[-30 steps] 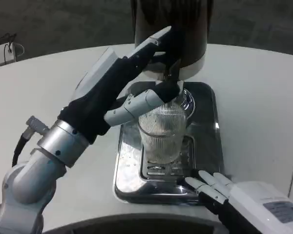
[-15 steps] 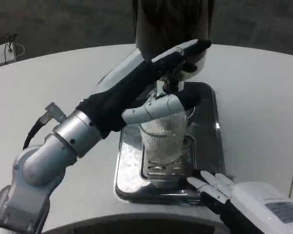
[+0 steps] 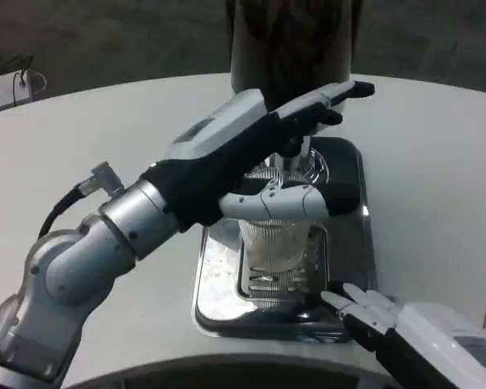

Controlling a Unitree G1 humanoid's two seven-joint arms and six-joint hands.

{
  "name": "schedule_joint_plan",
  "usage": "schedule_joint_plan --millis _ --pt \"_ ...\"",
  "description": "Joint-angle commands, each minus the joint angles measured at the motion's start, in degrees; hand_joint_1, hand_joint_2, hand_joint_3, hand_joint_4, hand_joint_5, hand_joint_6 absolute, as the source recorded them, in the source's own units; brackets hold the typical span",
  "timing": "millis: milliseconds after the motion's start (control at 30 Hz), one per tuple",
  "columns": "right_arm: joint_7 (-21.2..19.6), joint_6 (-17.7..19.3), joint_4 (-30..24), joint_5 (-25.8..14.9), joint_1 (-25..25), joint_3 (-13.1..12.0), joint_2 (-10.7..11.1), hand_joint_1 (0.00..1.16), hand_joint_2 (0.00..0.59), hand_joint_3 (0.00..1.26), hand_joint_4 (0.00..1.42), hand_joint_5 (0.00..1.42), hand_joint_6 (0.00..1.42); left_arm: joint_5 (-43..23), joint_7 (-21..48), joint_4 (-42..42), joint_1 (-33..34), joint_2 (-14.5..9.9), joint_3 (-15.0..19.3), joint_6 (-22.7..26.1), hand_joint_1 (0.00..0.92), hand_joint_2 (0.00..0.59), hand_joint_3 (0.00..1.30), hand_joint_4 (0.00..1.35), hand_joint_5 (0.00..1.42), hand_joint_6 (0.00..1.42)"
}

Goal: Grasp the cup under the faucet to collect the drink, then remove the cup.

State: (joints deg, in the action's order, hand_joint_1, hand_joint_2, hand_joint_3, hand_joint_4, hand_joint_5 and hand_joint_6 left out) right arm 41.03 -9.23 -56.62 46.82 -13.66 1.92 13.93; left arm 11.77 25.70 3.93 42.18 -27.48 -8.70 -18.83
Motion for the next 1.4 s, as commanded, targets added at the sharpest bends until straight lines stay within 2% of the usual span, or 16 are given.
schedule_joint_plan --millis 33,200,267,333,433,600,767,967,1400 --pt "-0.7 -2.6 0.1 -2.6 0.1 -0.9 -0.2 0.46 0.459 0.1 0.0 0.0 0.0 2.8 2.3 2.0 -0.9 -1.8 -2.3 0.2 0.0 0.037 0.08 0.02 0.13 0.2" --pt "-1.3 -4.8 0.3 -5.0 0.6 -1.4 -0.1 0.46 0.458 0.09 0.0 0.0 0.0 3.3 2.3 2.5 -0.3 -2.2 -3.0 -0.3 0.0 0.034 0.08 0.02 0.13 0.2" --pt "-2.1 -7.1 0.8 -8.0 0.6 -2.4 -1.4 0.45 0.44 0.07 0.0 0.01 0.0 3.6 2.1 2.6 -0.2 -2.4 -3.2 -0.6 0.0 0.033 0.08 0.02 0.13 0.19" --pt "-3.1 -9.1 1.3 -10.7 0.5 -3.3 -2.4 0.49 0.397 0.02 0.0 0.03 0.02 3.8 2.2 2.7 -0.1 -2.4 -3.3 -0.8 0.0 0.032 0.08 0.02 0.12 0.19" --pt "-6.1 -11.0 2.8 -14.7 0.2 -5.0 -4.3 0.56 0.342 0.0 0.0 0.05 0.04 3.9 2.5 2.8 0.1 -2.6 -3.5 -1.1 0.0 0.029 0.08 0.02 0.12 0.19" --pt "-13.7 -9.4 7.9 -20.1 0.2 -6.8 -6.5 0.62 0.293 0.0 0.0 0.06 0.06 3.8 2.6 3.1 0.3 -2.5 -3.7 -1.2 0.0 0.015 0.08 0.02 0.12 0.18" --pt "-19.8 -6.7 12.4 -22.4 1.7 -6.2 -6.2 0.71 0.251 0.0 0.0 0.06 0.08 3.7 2.5 3.1 0.4 -2.5 -3.6 -1.3 0.0 0.002 0.08 0.02 0.11 0.17" --pt "-24.1 -5.5 16.6 -23.2 4.3 -4.8 -5.7 0.75 0.229 0.0 0.0 0.06 0.08 3.5 2.8 3.0 0.7 -2.6 -3.5 -1.4 0.0 0.0 0.08 0.02 0.11 0.17" --pt "-28.1 -4.7 25.1 -25.0 12.4 -0.8 -4.0 0.78 0.224 0.0 0.0 0.0 0.02 3.0 3.3 3.5 1.0 -2.7 -3.1 -1.2 0.0 0.0 0.08 0.02 0.11 0.17"
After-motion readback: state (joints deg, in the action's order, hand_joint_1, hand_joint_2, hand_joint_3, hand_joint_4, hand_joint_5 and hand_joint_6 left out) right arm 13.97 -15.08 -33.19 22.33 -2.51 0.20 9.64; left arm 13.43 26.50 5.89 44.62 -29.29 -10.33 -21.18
